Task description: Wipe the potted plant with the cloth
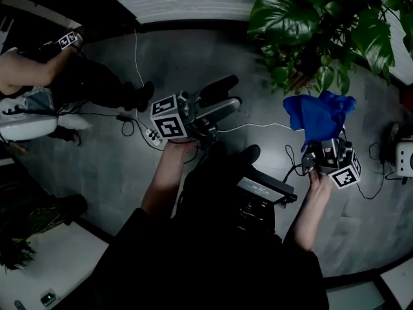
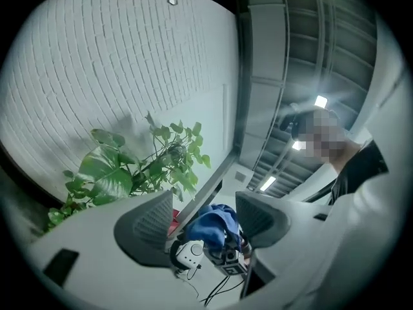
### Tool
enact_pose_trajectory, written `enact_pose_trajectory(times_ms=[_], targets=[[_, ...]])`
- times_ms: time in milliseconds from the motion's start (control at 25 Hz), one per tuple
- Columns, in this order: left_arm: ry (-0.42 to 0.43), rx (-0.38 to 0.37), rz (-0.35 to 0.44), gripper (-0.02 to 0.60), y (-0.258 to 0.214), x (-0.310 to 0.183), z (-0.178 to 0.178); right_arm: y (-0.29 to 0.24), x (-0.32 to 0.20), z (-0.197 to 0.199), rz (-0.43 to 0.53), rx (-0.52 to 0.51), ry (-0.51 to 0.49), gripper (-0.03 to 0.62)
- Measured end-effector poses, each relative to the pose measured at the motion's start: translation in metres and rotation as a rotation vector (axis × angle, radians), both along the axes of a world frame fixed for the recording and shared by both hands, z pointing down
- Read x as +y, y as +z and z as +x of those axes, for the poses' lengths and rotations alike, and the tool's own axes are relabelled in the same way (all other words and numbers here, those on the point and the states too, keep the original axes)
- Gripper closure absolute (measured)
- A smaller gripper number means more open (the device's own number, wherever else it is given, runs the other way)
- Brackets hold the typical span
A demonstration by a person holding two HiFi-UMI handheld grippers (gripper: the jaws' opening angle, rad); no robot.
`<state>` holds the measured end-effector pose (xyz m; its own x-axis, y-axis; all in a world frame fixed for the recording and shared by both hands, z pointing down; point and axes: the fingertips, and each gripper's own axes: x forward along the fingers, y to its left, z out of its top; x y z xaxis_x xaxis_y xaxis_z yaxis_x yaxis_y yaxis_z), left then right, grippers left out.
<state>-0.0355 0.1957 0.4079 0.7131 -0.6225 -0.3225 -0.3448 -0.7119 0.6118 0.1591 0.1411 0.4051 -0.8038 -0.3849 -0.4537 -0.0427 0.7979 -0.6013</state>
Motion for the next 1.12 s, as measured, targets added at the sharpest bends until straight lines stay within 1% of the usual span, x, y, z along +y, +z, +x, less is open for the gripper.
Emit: enact_pose_trajectory(times_ms=[120,320,440,560,640,720,840,920,1040,1120], targets=[[0.044,-0.013,0.015,0.267,-0.002,0.034,-0.017,-0.004,0.034,-0.026,0.009,0.011,0.038,0.485],[0.144,0.018,0.007,0.267,0.000,0.058,-0.032,-0.010,0.069,-0.053,-0.011,-0.007,0.127,0.485],[0.209,0.030,0.002,0.267,0.001,0.074,-0.044,-0.013,0.103,-0.072,-0.020,0.003,0.174,0.485],[0.281,0.046,0.011,0.267,0.000,0.094,-0.045,-0.015,0.137,-0.085,-0.012,0.052,0.232,0.485],[0.335,0.055,0.011,0.267,0.001,0.108,-0.042,-0.013,0.158,-0.089,-0.021,0.056,0.271,0.486],[0.369,0.065,0.010,0.267,0.002,0.122,-0.038,-0.011,0.175,-0.092,-0.031,0.053,0.291,0.487],[0.389,0.075,0.023,0.267,-0.005,0.141,-0.036,-0.019,0.192,-0.100,-0.017,0.047,0.289,0.487],[0.385,0.061,0.044,0.267,-0.012,0.153,-0.030,-0.028,0.201,-0.101,0.002,0.019,0.261,0.487],[0.352,0.031,0.069,0.267,-0.023,0.175,-0.004,-0.037,0.222,-0.082,0.028,-0.028,0.208,0.487],[0.333,0.032,0.067,0.267,-0.029,0.185,0.009,-0.040,0.230,-0.070,0.036,-0.025,0.199,0.487]])
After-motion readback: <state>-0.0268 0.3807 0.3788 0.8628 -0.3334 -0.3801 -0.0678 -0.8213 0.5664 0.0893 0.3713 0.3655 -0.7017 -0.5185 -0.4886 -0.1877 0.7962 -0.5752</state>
